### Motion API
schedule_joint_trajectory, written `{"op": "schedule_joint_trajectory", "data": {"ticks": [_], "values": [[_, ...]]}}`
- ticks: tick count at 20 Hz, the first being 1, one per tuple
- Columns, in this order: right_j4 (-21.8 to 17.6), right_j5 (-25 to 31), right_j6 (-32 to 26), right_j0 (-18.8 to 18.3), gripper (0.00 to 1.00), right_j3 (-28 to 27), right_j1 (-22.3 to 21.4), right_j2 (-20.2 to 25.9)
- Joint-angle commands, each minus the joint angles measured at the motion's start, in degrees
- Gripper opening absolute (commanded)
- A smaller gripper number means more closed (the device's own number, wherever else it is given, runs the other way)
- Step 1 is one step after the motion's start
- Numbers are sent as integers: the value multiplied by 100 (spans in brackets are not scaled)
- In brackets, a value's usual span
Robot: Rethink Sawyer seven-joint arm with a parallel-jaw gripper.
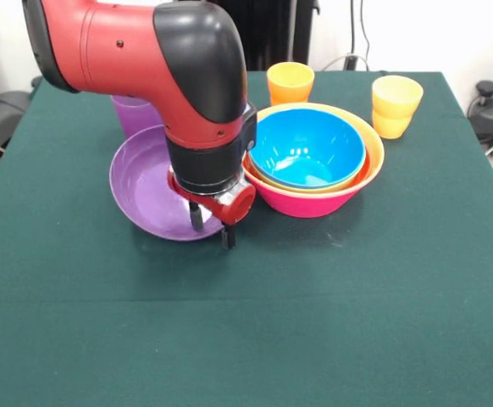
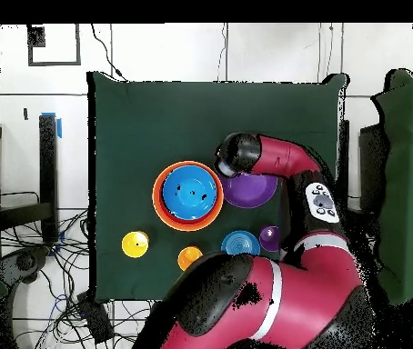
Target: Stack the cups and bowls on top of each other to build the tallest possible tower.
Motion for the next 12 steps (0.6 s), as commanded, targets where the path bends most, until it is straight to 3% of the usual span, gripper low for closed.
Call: {"op": "schedule_joint_trajectory", "data": {"ticks": [1, 8, 9, 12], "values": [[-396, -455, -178, 214, 100, -320, 465, 156], [-446, -612, -334, 205, 100, -335, 481, 183], [-439, -662, -378, 175, 0, -311, 479, 221], [-488, -683, -424, 174, 0, -301, 451, 195]]}}
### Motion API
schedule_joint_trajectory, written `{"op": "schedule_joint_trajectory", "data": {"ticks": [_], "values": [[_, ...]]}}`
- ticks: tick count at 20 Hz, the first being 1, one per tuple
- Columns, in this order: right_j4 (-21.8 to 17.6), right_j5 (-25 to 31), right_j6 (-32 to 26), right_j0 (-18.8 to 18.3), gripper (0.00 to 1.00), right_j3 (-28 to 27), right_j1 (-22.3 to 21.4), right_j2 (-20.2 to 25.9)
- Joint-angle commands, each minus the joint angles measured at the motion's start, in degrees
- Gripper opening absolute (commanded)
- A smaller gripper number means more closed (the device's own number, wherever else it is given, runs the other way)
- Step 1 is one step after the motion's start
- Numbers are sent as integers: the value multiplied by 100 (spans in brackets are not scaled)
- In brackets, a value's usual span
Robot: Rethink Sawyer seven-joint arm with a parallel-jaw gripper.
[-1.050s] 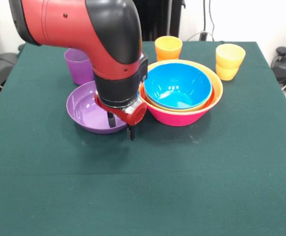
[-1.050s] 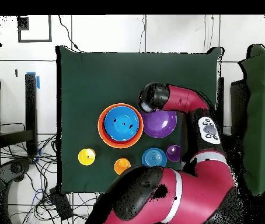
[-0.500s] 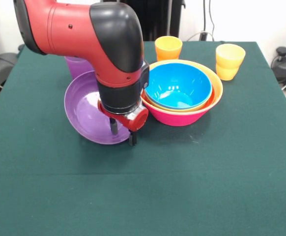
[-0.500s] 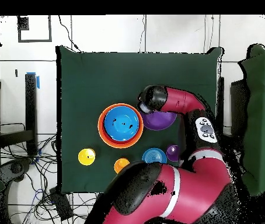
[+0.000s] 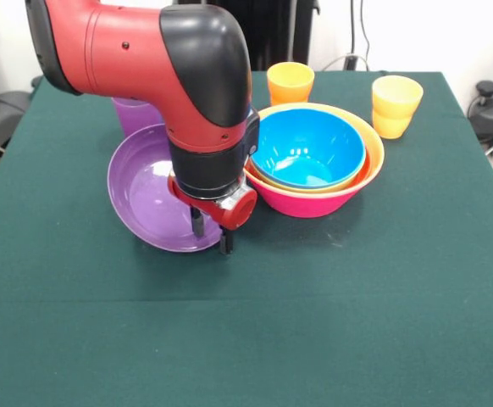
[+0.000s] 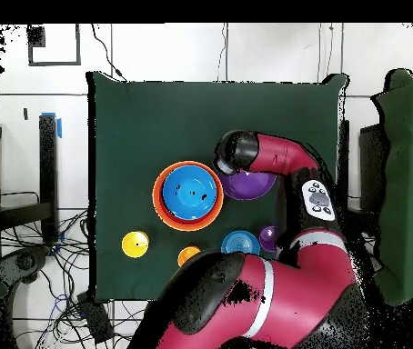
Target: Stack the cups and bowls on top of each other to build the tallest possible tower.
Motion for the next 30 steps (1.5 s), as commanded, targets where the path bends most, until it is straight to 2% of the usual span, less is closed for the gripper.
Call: {"op": "schedule_joint_trajectory", "data": {"ticks": [1, 13, 18, 30], "values": [[-482, -654, -425, 60, 0, -158, 408, 288], [-574, -728, -510, 82, 0, -203, 375, 262], [-670, -302, -704, 190, 0, -366, 210, 131], [-587, -226, -817, 86, 0, -538, 290, 272]]}}
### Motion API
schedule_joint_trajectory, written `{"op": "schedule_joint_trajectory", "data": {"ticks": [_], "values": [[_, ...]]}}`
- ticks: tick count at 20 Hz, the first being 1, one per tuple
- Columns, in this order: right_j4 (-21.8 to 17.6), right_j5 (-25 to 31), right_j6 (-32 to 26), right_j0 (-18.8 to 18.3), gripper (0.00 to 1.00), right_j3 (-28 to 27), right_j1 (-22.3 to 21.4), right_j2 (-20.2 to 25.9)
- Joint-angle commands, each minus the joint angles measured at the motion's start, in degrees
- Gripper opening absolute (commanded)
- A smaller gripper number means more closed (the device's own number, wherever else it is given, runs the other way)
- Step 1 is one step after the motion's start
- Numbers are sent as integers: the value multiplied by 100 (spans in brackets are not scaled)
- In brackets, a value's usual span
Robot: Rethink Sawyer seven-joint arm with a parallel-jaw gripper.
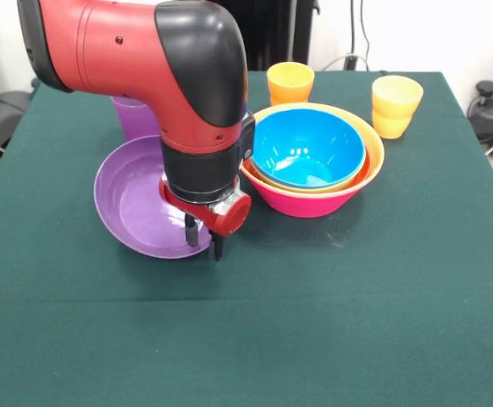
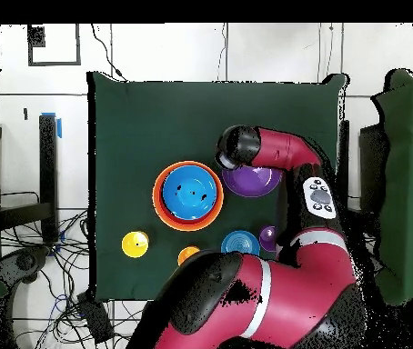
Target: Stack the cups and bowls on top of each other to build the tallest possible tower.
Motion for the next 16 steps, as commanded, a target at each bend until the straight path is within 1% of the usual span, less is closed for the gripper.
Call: {"op": "schedule_joint_trajectory", "data": {"ticks": [1, 10, 13, 16], "values": [[-532, -161, -848, 33, 0, -331, 311, 331], [-509, -103, -919, -10, 0, -337, 262, 367], [-445, 167, -1005, -26, 0, -272, 44, 381], [-353, 532, -1054, -11, 0, -165, -282, 368]]}}
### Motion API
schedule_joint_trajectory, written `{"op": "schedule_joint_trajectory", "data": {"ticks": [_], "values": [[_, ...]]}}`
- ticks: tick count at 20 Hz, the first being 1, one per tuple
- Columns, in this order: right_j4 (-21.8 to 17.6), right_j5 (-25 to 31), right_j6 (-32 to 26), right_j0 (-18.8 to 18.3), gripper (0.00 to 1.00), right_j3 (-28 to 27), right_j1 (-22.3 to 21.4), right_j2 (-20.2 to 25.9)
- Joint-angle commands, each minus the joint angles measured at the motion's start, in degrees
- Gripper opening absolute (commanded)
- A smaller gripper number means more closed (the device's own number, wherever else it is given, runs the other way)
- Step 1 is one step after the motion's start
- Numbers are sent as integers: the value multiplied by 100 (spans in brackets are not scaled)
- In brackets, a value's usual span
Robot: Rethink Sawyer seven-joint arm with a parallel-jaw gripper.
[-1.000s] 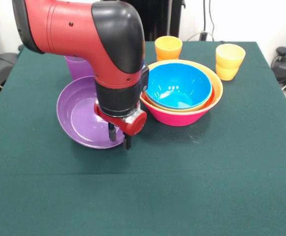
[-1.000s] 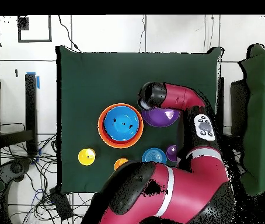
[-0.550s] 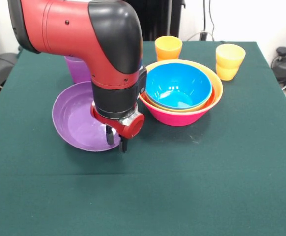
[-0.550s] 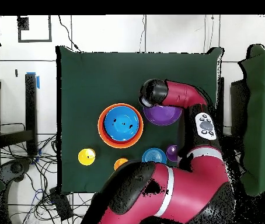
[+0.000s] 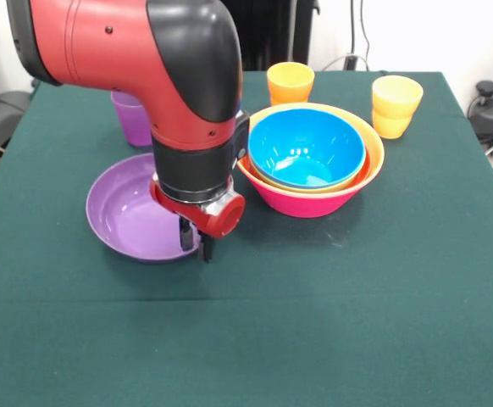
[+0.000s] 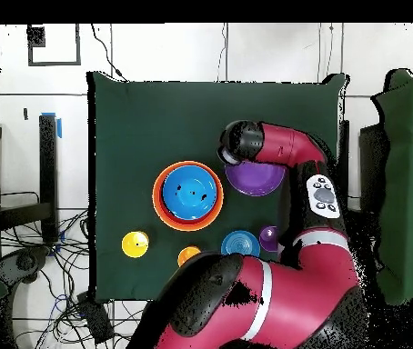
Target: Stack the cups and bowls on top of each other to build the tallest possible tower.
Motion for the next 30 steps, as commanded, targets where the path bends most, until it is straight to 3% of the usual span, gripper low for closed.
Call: {"op": "schedule_joint_trajectory", "data": {"ticks": [1, 9, 21, 30], "values": [[-325, 622, -1076, -1, 0, -52, -254, 372], [-295, 903, -1076, -31, 0, -48, -417, 402], [-326, 887, -1061, -49, 0, -33, -428, 440], [-204, 1171, -1220, -124, 0, 167, -794, 540]]}}
